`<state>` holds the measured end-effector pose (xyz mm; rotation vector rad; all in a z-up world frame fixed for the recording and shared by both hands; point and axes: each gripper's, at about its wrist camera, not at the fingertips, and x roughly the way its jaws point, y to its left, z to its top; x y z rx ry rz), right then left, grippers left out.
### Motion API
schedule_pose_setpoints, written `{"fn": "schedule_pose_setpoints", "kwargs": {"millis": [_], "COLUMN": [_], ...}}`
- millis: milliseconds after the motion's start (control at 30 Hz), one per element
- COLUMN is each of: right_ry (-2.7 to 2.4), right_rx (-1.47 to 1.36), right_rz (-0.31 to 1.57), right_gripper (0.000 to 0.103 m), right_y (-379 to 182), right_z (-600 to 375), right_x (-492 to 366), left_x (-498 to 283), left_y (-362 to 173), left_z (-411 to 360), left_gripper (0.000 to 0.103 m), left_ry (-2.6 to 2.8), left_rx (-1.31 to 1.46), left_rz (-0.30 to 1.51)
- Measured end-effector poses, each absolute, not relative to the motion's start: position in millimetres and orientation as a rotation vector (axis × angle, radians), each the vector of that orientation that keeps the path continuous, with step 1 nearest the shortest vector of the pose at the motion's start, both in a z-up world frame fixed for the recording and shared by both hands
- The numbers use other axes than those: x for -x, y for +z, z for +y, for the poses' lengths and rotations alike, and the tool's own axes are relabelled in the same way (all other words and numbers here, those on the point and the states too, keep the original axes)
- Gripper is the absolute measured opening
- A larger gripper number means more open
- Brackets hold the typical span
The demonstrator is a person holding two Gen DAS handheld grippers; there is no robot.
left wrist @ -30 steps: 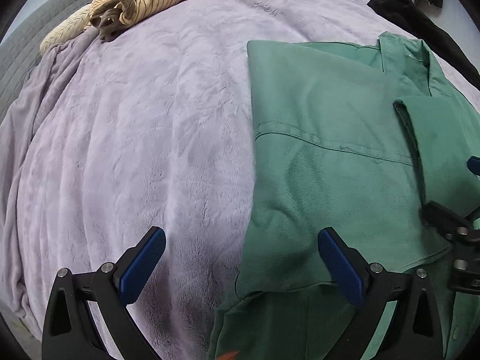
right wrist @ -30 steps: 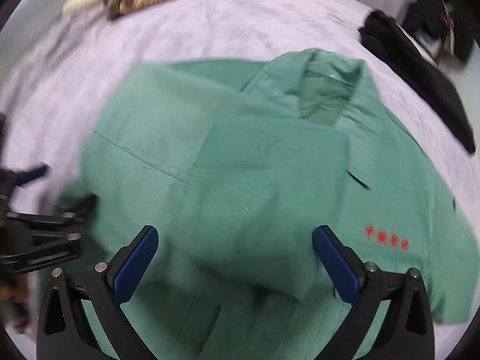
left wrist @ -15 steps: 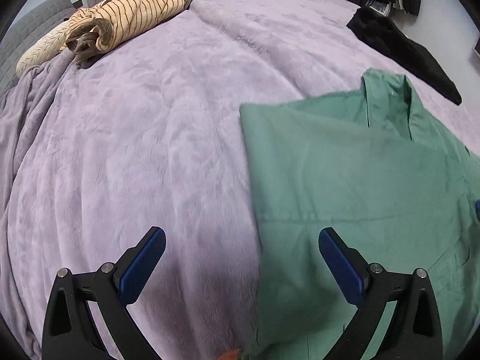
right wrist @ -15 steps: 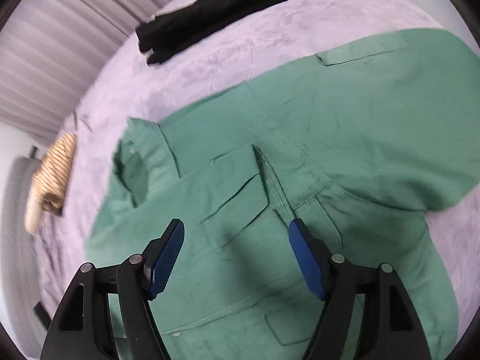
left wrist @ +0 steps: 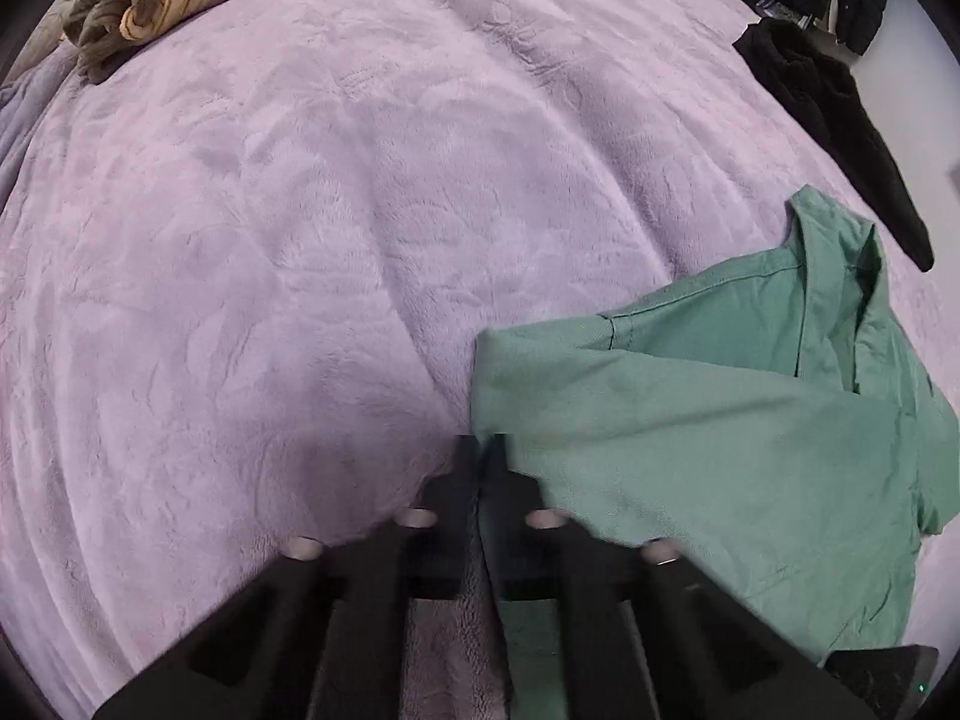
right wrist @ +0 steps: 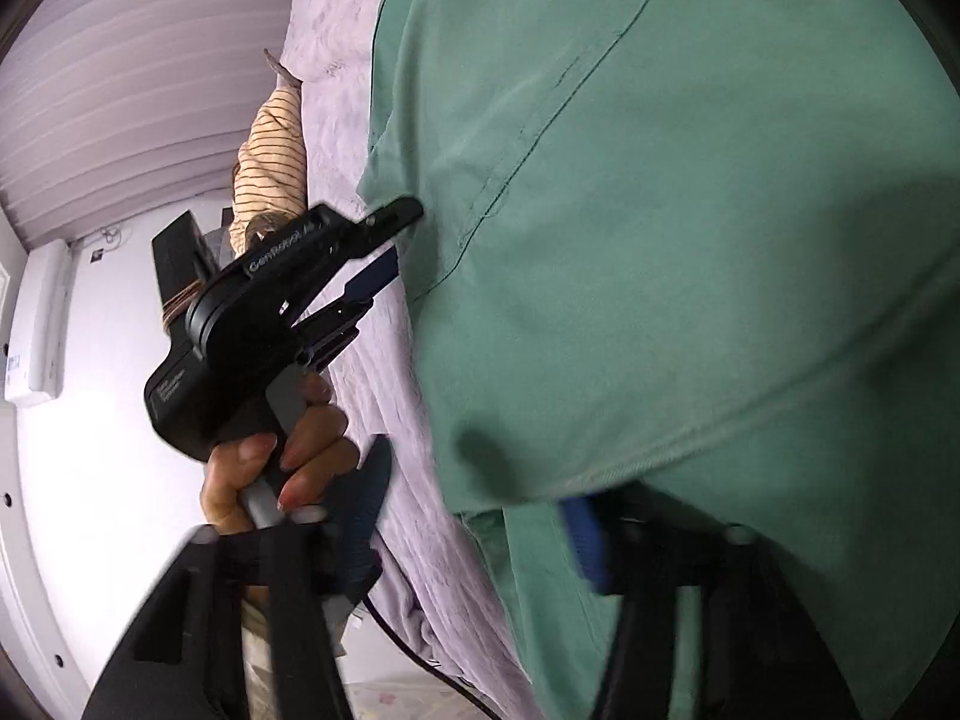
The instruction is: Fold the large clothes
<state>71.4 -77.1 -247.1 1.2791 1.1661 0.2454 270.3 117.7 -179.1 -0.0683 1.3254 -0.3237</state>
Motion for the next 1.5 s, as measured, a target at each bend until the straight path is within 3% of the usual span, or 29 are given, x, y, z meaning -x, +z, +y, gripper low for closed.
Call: {"fn": "schedule_pose_setpoints", "kwargs": {"millis": [167, 367, 433, 500, 567, 800, 967, 1000, 1067, 1100, 1267, 1500], "right_ry": [0.382, 0.349, 0.381, 0.436, 0.41, -0.167, -0.317, -0.298, -0.283, -0.272, -0.182, -0.231], "right_rx": [-1.32, -1.099, -1.086, -1.029, -0.924, -0.512, -0.494, -0.499, -0.456, -0.392, -0.233, -0.302], "right_rz": [1.155, 1.34, 1.39, 1.376, 1.3, 1.063, 1.11, 1.141, 1.187, 1.173, 1.032, 1.122], "right_gripper": [0.003, 0.004, 0.022, 0.066, 0.07, 0.07, 0.069, 0.055, 0.014, 0.01, 0.009, 0.013], "right_y": [-240.3, -260.0, -249.2, -222.6, -185.5, -97.7, -115.8, -124.1, -136.6, -129.3, -95.0, -139.3], "right_z": [-52.3, -30.7, -33.3, -44.7, -72.2, -220.2, -287.6, -299.3, -304.6, -296.3, -287.7, -338.4], "right_x": [-95.5, -100.7, -95.2, -84.0, -71.4, -64.3, -84.7, -79.0, -67.1, -67.9, -80.3, -91.2], "left_x": [-266.8, -270.0, -265.4, -259.9, -252.9, -232.5, -233.6, -235.2, -236.6, -236.8, -243.3, -239.2], "left_y": [-177.9, -188.4, -182.3, -171.0, -157.2, -124.8, -143.7, -149.9, -164.5, -168.8, -184.0, -159.4], "left_z": [131.0, 144.7, 146.7, 147.6, 146.9, 106.7, 74.7, 70.1, 65.6, 66.9, 76.8, 99.2], "left_gripper": [0.002, 0.001, 0.001, 0.001, 0.001, 0.001, 0.001, 0.001, 0.001, 0.001, 0.001, 0.001], "left_ry": [-0.371, -0.312, -0.305, -0.286, -0.269, -0.319, -0.307, -0.294, -0.229, -0.211, -0.131, -0.073], "left_rx": [0.073, 0.034, 0.011, -0.015, -0.02, -0.043, -0.052, -0.056, -0.09, -0.094, -0.087, -0.075], "left_rz": [1.313, 1.303, 1.291, 1.264, 1.222, 1.136, 1.149, 1.155, 1.171, 1.176, 1.168, 1.175]}}
